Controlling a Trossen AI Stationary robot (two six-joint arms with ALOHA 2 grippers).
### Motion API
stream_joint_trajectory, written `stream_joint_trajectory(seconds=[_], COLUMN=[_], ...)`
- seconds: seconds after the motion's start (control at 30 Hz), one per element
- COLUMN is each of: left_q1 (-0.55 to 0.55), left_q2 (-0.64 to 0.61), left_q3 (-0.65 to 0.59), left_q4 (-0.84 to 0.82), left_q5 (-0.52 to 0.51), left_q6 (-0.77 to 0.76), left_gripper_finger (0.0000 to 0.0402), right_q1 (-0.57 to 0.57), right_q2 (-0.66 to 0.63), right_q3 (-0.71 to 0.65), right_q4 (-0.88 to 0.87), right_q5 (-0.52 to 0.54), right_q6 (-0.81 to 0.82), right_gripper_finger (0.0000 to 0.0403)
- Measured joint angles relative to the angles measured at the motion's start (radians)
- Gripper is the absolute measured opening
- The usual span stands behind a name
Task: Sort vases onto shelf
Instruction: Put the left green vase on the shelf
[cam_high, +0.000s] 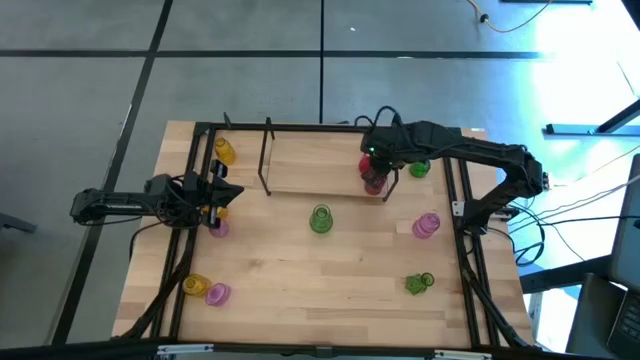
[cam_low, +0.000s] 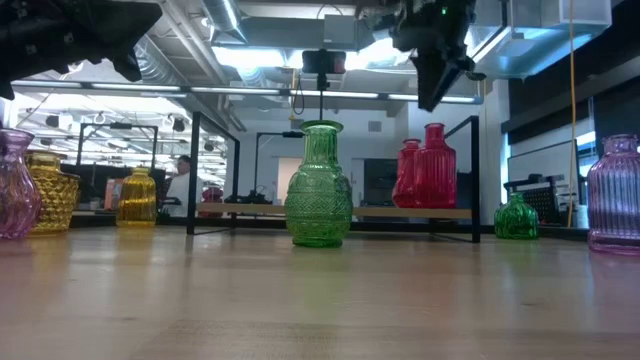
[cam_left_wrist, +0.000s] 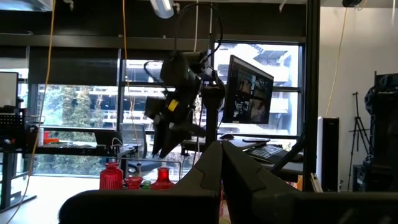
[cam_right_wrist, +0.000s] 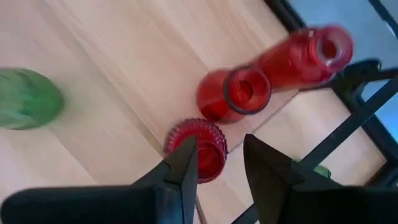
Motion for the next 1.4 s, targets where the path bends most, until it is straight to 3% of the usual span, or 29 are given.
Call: stream_joint_trajectory(seconds=[0.2,0.5,0.77,1.03,1.13,1.23,1.4], left_q1=[0.000,0.000,0.000,0.000,-0.001,-0.001,-0.001], left_q2=[0.000,0.121,0.350,0.550,0.599,0.634,0.666], left_q3=[0.000,0.019,0.093,0.160,0.170,0.172,0.172], left_q4=[0.000,-0.004,-0.006,-0.006,-0.007,-0.013,0.005], left_q5=[0.006,0.007,0.009,0.003,0.003,0.007,0.006], left_q6=[0.000,-0.016,-0.019,-0.022,-0.036,-0.054,-0.053], left_gripper_finger=[0.0001,0.0001,0.0001,0.0001,0.0001,0.0001,0.0001], right_q1=[0.174,0.412,0.469,0.462,0.441,0.410,0.351], right_q2=[-0.054,-0.059,-0.051,-0.016,0.014,0.052,0.099], right_q3=[-0.005,-0.227,-0.357,-0.363,-0.362,-0.351,-0.269], right_q4=[0.106,0.526,0.873,0.907,0.949,0.981,0.893], right_q5=[0.009,0.052,0.058,0.049,-0.014,-0.087,-0.176], right_q6=[-0.027,-0.105,-0.163,-0.179,-0.185,-0.226,-0.278], right_gripper_finger=[0.0115,0.0115,0.0115,0.0118,0.0143,0.0193,0.0277])
